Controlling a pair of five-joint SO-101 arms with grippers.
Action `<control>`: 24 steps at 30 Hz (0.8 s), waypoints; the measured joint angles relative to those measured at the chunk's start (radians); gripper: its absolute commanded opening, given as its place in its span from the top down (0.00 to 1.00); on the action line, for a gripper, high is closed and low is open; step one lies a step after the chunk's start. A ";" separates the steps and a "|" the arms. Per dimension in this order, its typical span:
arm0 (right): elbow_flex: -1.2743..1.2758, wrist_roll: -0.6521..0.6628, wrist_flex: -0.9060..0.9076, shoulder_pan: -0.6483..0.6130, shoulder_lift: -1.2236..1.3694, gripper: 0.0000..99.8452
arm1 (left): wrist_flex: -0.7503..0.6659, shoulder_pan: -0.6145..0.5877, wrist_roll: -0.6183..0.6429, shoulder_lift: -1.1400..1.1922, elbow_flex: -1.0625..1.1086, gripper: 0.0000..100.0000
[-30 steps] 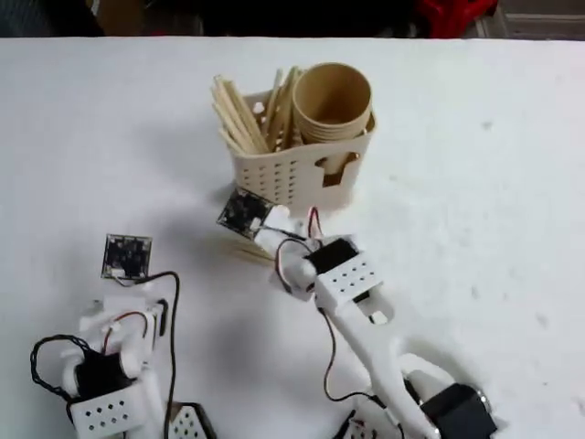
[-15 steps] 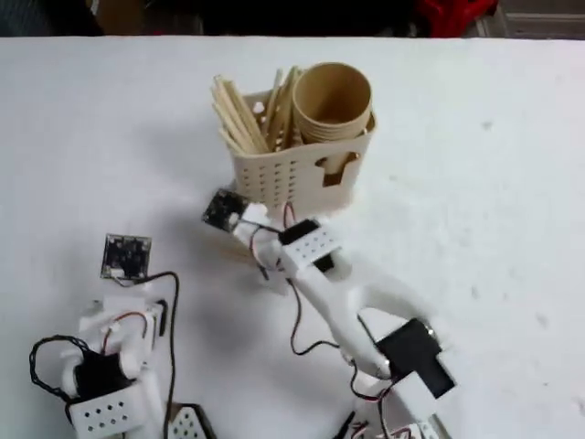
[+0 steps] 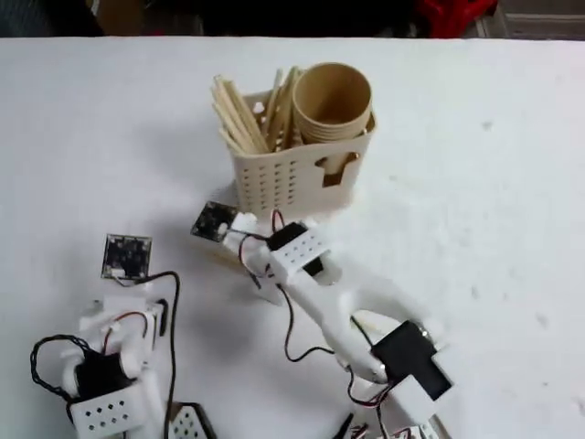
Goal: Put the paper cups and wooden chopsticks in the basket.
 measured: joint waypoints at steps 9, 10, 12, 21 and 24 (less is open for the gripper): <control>-0.006 -0.071 0.094 0.020 -0.192 0.98 | 0.000 0.000 0.000 0.000 0.000 0.78; -0.006 -0.071 0.103 0.020 -0.219 0.98 | 0.000 0.000 0.000 0.000 0.000 0.78; -0.005 -0.071 0.110 0.014 -0.249 0.98 | 0.000 0.000 0.000 0.000 0.000 0.78; 0.017 -0.068 0.021 0.014 -0.140 0.87 | 0.000 0.000 0.000 0.000 0.000 0.78; 0.017 -0.052 -0.015 0.015 -0.074 0.87 | 0.000 0.000 0.000 0.000 0.000 0.78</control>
